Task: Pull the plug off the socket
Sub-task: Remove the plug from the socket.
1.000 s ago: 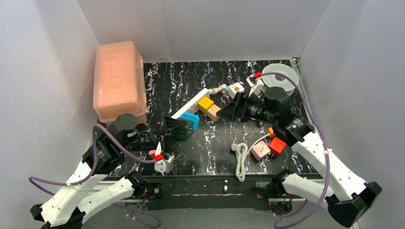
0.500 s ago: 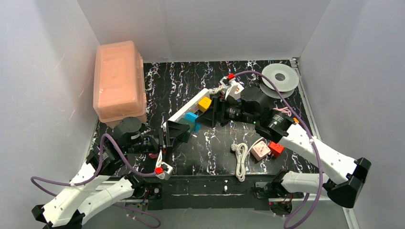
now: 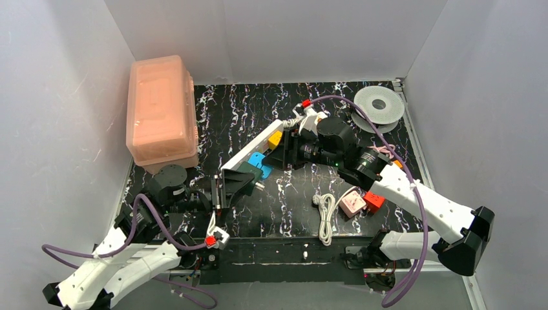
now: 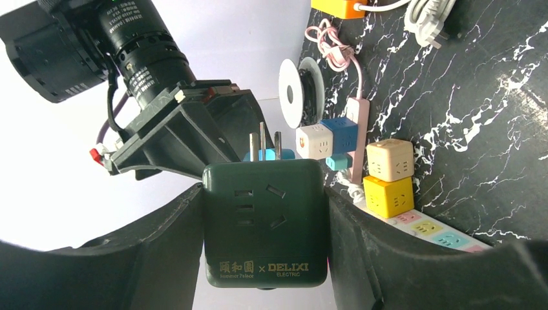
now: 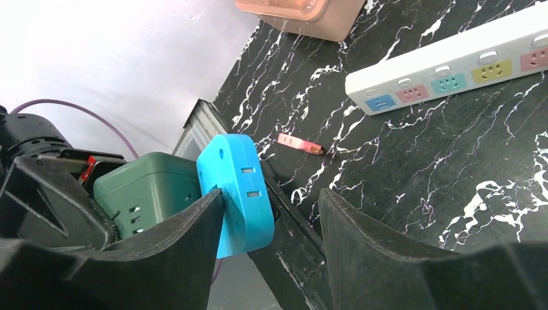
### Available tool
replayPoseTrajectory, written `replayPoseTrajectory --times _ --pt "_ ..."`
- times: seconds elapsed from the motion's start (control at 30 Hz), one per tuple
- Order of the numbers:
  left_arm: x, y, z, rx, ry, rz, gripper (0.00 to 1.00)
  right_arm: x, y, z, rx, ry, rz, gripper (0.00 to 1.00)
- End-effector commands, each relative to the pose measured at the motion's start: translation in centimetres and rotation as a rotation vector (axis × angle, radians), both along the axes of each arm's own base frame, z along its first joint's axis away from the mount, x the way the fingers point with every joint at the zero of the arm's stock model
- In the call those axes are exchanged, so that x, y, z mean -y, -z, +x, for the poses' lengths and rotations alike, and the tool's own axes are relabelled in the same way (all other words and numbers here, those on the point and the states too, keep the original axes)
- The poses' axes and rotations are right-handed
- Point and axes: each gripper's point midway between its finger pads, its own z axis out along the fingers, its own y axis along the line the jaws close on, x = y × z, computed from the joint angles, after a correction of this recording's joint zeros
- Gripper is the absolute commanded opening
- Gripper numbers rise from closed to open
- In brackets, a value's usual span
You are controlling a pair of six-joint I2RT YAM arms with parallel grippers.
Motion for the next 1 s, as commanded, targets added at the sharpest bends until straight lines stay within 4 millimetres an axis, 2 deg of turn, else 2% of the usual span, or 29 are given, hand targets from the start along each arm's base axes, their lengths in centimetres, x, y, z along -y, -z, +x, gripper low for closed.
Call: replayPoseTrajectory --times 0.0,0.3,0.47,0.6,0.73,0.87,0.97 --pt "0.3 -2.2 -1.2 0.130 0.078 -0.072 0.00 -0.3 0.1 0.9 -0.013 0.033 -0.014 0.63" --pt "0.2 -2.7 -1.3 0.175 0.077 -0.100 0.00 -1.1 0.6 -0.5 -0.071 -0.041 0.021 0.68" --pt "0.3 -2.9 -1.3 0.204 0.083 -0.118 0.00 -0.6 0.9 -0.8 -0.078 -0.033 0.029 0.69" --pt "0.7 -2.8 -2.0 0.318 0.138 -0.146 0.00 -1.1 0.0 -1.6 -0.116 -0.088 0.118 0.77" --pt "1.0 -2.6 -1.4 0.373 0.129 -0.151 0.00 -2.4 -1.1 -2.7 -0.170 -0.172 0.215 0.77" --pt "1.1 -3.3 -0.5 0.410 0.094 -0.167 0.00 -2.8 -1.4 -3.0 -0.190 -0.196 0.258 0.65" --pt "1.1 -3.7 0.1 0.437 0.068 -0.179 0.00 -2.8 -2.0 -3.0 -0.174 -0.195 0.297 0.47"
